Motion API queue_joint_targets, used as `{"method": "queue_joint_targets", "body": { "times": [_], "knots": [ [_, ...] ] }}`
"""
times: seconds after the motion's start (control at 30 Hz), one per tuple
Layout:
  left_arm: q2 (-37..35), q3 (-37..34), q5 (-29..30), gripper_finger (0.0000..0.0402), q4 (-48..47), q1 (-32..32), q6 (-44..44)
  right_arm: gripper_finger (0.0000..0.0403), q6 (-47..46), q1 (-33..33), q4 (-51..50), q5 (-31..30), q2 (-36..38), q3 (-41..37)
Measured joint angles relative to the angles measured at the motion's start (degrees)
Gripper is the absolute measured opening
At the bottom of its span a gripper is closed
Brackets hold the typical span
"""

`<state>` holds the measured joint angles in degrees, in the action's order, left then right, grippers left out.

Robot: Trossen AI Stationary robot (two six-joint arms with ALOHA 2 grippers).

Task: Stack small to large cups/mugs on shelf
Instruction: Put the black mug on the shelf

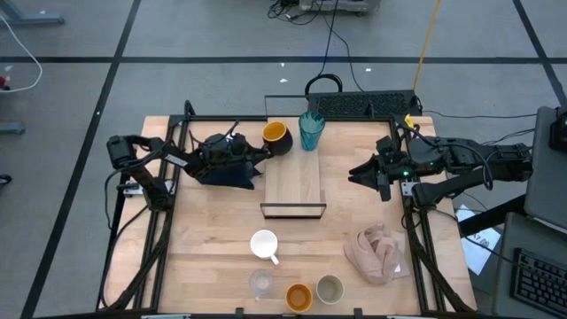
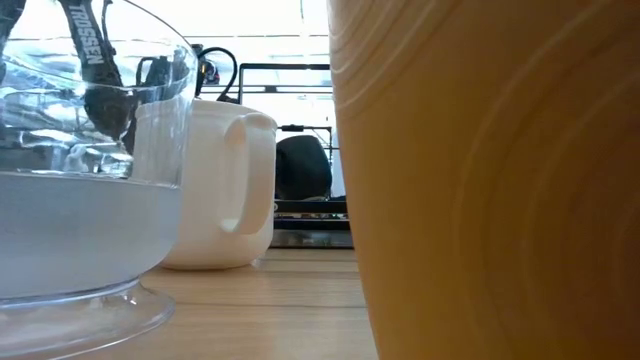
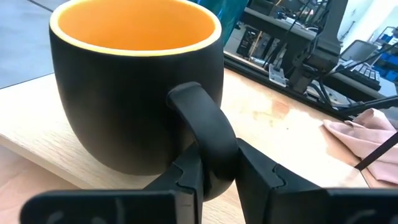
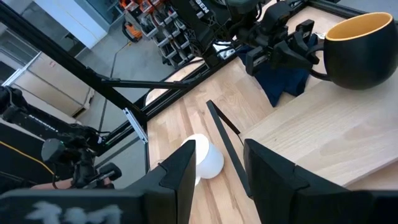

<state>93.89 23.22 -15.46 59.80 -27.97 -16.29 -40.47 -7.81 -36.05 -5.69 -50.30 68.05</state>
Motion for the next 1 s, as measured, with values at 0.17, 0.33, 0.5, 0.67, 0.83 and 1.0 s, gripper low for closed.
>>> {"method": "queue_joint_targets", "body": {
  "times": [0.17,0.33,0.5,0.67,0.83,1.0],
  "knots": [
    [-0.46,0.49,0.26,0.007,-0.19,0.04,-0.35,0.0123,-0.81,0.0,-0.41,1.47,0.0,0.0],
    [-0.52,1.44,-0.53,0.007,-0.14,0.03,-1.85,0.0123,-0.87,0.0,-0.63,1.51,0.0,0.0],
    [-0.59,2.96,-2.48,0.0071,-2.48,0.04,-3.65,0.0123,-0.87,0.0,-0.64,1.51,0.0,0.0],
    [-0.63,4.07,-2.81,0.0093,-5.34,0.38,-4.19,0.0123,-0.89,0.0,-0.63,1.51,0.0,0.0],
    [-0.63,4.6,-2.18,0.013,-6.07,0.35,-4.17,0.0123,-1.31,0.0,-0.63,1.51,0.0,0.0],
    [-0.63,4.63,-2.19,0.0159,-6.03,0.4,-4.44,0.0123,-1.82,-0.02,-0.63,1.82,-0.01,0.0]
  ]
}}
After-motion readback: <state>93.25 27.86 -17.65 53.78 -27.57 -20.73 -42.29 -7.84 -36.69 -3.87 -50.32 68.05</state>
